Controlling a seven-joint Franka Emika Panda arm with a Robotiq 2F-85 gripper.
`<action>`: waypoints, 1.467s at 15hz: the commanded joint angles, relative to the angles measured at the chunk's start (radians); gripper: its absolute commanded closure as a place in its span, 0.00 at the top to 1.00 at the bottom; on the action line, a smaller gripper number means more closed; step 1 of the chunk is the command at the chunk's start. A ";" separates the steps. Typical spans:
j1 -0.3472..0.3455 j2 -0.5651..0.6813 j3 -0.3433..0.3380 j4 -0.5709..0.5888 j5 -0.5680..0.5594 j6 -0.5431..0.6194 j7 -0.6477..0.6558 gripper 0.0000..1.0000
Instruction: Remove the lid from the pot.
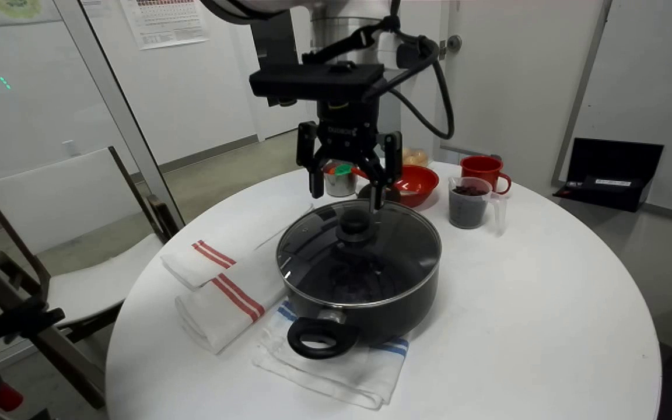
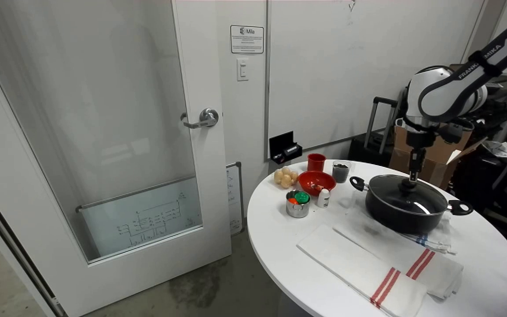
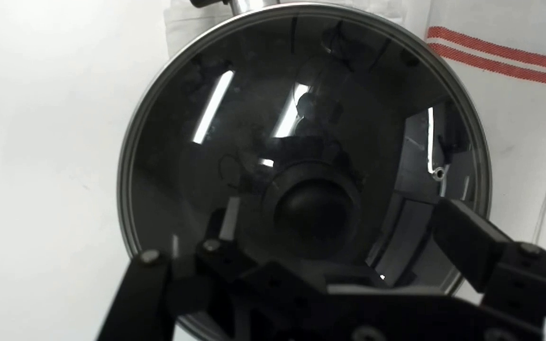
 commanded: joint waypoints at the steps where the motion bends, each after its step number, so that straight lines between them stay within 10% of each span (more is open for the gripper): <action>1: -0.021 0.039 0.019 0.056 0.017 -0.015 -0.047 1.00; 18: -0.059 0.122 0.050 0.141 0.046 -0.065 -0.104 1.00; 19: -0.060 0.122 0.050 0.142 0.046 -0.065 -0.104 0.75; 22: -0.060 0.125 0.051 0.149 0.046 -0.066 -0.105 0.59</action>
